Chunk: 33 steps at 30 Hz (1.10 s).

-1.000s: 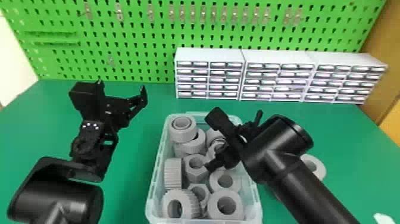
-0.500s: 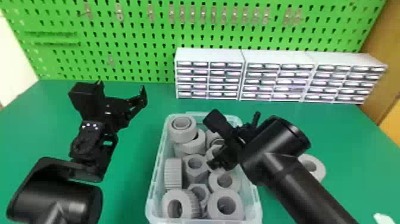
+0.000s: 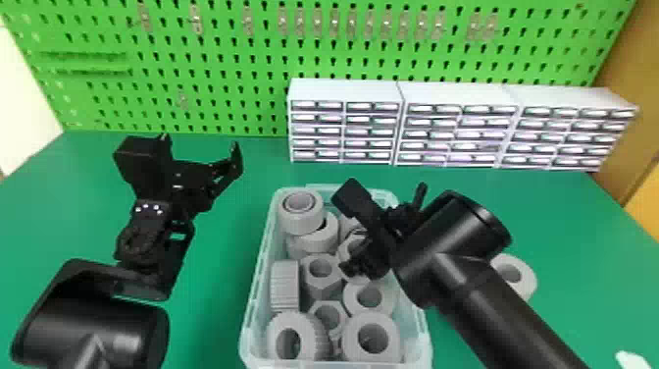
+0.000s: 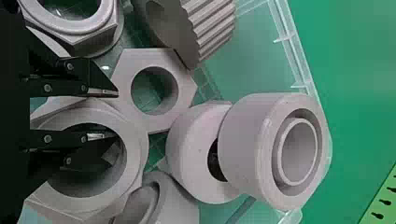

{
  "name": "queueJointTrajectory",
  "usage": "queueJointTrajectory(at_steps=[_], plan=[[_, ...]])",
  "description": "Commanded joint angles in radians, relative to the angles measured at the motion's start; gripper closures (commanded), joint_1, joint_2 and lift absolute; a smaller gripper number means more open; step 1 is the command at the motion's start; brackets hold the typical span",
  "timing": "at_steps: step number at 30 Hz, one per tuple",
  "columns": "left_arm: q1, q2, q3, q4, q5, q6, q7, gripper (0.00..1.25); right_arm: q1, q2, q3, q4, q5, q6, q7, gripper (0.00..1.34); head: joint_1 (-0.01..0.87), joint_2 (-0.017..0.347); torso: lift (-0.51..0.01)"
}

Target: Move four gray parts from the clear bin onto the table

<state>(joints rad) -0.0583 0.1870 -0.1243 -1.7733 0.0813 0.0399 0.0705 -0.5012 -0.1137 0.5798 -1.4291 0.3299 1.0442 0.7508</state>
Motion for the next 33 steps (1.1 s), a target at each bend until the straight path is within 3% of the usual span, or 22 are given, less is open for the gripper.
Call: queueJointTrajectory(at_steps=[1, 11, 18, 22, 33], plan=[[0.0, 0.0, 0.0, 0.0, 0.0, 0.0, 0.0, 0.11, -0.003, -0.003, -0.011, -0.045, 0.003, -0.004, -0.002, 1.17, 0.678, 0.034, -0.05], [0.003, 0.0, 0.002, 0.0, 0.0, 0.0, 0.0, 0.11, -0.01, -0.004, -0.08, -0.209, 0.021, -0.003, -0.005, 1.17, 0.678, 0.034, -0.05], [0.005, -0.001, 0.005, 0.0, 0.0, 0.0, 0.0, 0.11, -0.003, -0.012, -0.144, -0.338, 0.141, 0.04, -0.005, 1.17, 0.678, 0.034, -0.05], [0.008, 0.0, 0.006, 0.0, 0.0, 0.0, 0.0, 0.11, 0.015, -0.018, -0.198, -0.363, 0.205, 0.059, -0.005, 1.17, 0.678, 0.034, -0.05], [0.005, -0.001, 0.006, -0.002, 0.002, 0.0, 0.0, 0.11, 0.095, -0.032, -0.393, -0.344, 0.265, 0.065, -0.005, 1.17, 0.678, 0.034, -0.05]])
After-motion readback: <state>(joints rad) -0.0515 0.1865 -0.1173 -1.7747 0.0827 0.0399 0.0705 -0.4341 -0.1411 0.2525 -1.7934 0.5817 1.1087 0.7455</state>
